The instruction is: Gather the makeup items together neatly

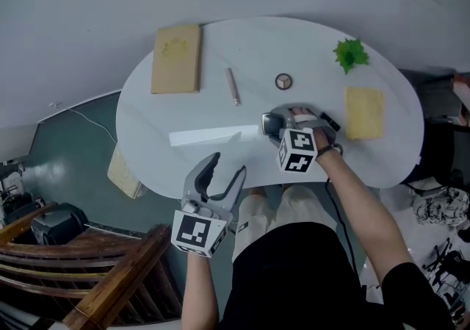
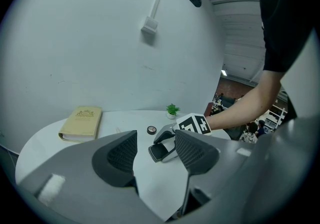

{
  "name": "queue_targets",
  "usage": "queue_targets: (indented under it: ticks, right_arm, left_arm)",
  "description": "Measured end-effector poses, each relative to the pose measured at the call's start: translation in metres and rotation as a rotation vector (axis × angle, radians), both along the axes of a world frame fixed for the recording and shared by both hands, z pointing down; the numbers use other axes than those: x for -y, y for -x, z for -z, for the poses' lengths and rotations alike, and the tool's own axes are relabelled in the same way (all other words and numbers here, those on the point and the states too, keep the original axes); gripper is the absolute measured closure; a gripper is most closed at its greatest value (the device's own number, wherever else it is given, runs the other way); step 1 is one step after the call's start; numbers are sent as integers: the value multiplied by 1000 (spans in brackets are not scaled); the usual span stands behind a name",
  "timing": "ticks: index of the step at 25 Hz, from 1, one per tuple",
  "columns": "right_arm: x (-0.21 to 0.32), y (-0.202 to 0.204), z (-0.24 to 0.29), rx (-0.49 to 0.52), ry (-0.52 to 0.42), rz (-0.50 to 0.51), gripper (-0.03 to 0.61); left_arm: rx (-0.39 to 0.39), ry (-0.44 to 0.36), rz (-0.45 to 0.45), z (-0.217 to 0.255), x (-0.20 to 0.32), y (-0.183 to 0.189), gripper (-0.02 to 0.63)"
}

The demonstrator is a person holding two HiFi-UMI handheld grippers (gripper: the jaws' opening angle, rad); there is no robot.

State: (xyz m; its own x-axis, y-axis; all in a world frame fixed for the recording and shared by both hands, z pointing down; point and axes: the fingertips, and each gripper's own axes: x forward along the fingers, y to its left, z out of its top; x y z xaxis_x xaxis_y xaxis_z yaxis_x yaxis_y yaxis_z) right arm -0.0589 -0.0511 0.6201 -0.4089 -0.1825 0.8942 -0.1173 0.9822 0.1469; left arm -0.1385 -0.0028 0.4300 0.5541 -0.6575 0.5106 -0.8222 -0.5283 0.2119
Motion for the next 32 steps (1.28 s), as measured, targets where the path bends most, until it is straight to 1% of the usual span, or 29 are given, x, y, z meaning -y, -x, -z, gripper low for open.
queue_targets:
  ticks: [5, 10, 13, 17, 20, 23, 26, 30, 32]
  right_arm:
    - [5, 1, 0, 8, 11, 0, 282]
    - [5, 1, -1, 10, 10, 8, 282]
    - [5, 1, -3, 6, 11, 12, 282]
    - [6, 1, 2, 17, 8, 8, 282]
    - [5, 1, 8, 35, 4, -6, 282]
    - [7, -2, 18, 68, -10, -56, 282]
    - [9, -8, 30, 104, -24, -121, 282]
    - [8, -22, 43, 150, -17, -215, 284]
    - [8, -32, 48, 165, -15, -265, 285]
  left_arm:
    - [1, -4, 1, -1, 1, 3, 385]
    - [3, -37, -3, 0, 1, 7, 385]
    - [5, -12, 10, -1, 0, 8, 385]
    - [0, -47, 1, 1, 3, 6, 385]
    - [2, -23, 8, 2, 1, 4, 385]
    - [5, -24, 9, 4, 0, 1, 385]
    - [5, -53, -6, 8, 1, -5, 385]
    - [0, -65, -19, 14, 0, -15, 385]
    - [-2, -59, -19, 17, -1, -21, 385]
